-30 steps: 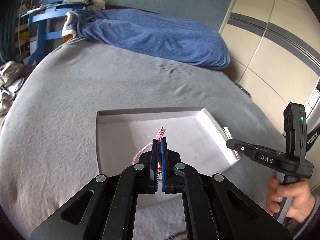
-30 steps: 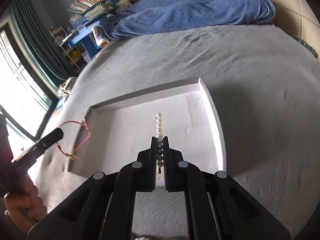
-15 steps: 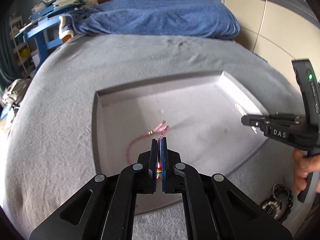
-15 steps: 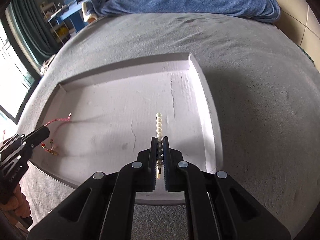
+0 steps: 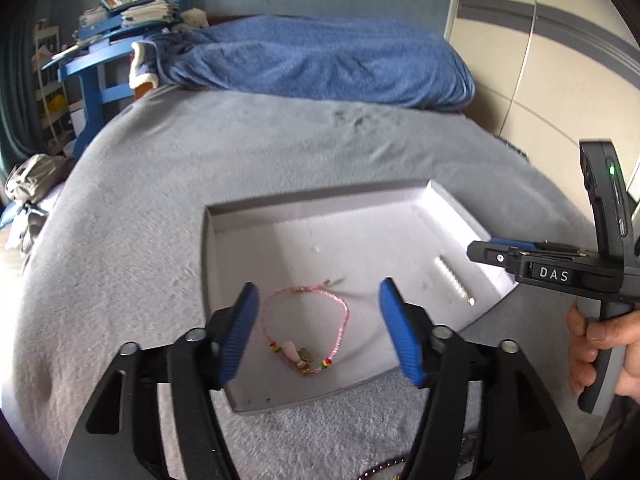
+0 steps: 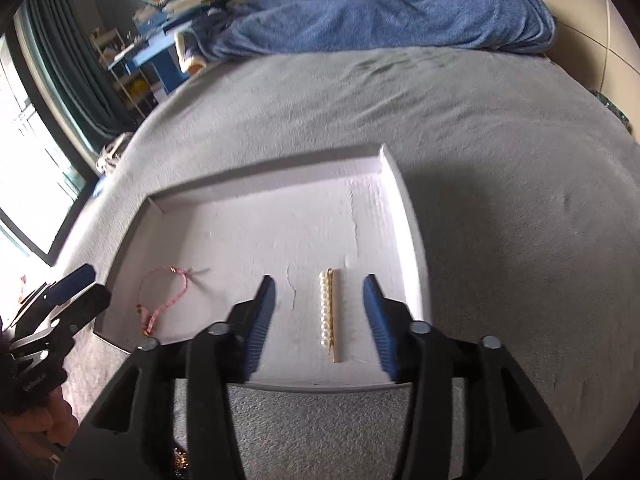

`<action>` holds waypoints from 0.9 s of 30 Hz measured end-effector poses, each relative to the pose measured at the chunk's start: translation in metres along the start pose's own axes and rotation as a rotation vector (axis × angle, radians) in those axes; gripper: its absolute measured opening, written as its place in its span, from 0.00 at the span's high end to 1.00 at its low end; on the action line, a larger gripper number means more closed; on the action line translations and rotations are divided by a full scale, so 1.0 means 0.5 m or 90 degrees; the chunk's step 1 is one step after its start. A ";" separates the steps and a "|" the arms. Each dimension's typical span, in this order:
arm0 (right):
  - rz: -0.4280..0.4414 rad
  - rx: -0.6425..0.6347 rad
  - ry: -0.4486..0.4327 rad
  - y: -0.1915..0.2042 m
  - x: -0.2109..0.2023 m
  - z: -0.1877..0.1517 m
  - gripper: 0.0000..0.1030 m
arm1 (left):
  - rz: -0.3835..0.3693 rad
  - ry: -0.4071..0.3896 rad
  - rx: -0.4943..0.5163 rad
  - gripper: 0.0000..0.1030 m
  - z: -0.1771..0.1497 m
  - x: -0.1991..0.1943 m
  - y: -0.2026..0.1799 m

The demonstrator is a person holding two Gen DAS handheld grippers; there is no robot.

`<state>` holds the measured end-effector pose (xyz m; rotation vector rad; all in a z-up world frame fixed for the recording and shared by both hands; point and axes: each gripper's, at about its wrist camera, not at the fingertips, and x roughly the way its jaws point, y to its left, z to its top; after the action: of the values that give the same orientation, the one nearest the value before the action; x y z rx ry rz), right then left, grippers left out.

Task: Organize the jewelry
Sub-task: 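Carry both items into the white tray and open both tools, then move both open tools back over the jewelry pile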

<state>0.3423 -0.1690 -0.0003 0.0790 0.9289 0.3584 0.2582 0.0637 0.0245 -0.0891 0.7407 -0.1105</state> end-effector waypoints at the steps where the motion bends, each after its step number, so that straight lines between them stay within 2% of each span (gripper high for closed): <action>1: 0.001 0.004 -0.003 -0.005 -0.005 0.003 0.54 | 0.000 -0.006 -0.008 0.33 0.003 -0.009 0.006; 5: -0.004 0.024 -0.013 -0.020 -0.023 0.002 0.49 | 0.009 -0.028 -0.043 0.30 0.010 -0.044 0.036; 7: -0.005 0.032 -0.018 -0.027 -0.031 -0.002 0.43 | 0.013 -0.035 -0.056 0.28 0.009 -0.059 0.048; 13: -0.009 0.033 -0.045 -0.021 -0.065 -0.023 0.30 | 0.019 -0.031 -0.051 0.25 -0.008 -0.079 0.042; 21: -0.020 0.022 -0.054 -0.017 -0.094 -0.063 0.27 | 0.017 -0.031 -0.005 0.19 -0.049 -0.106 0.012; 27: -0.028 0.013 -0.058 -0.030 -0.120 -0.099 0.26 | 0.013 -0.021 -0.001 0.18 -0.091 -0.123 0.004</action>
<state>0.2744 -0.2076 0.0130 0.0928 0.8423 0.3018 0.1826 0.0719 0.0319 -0.0853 0.7088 -0.0887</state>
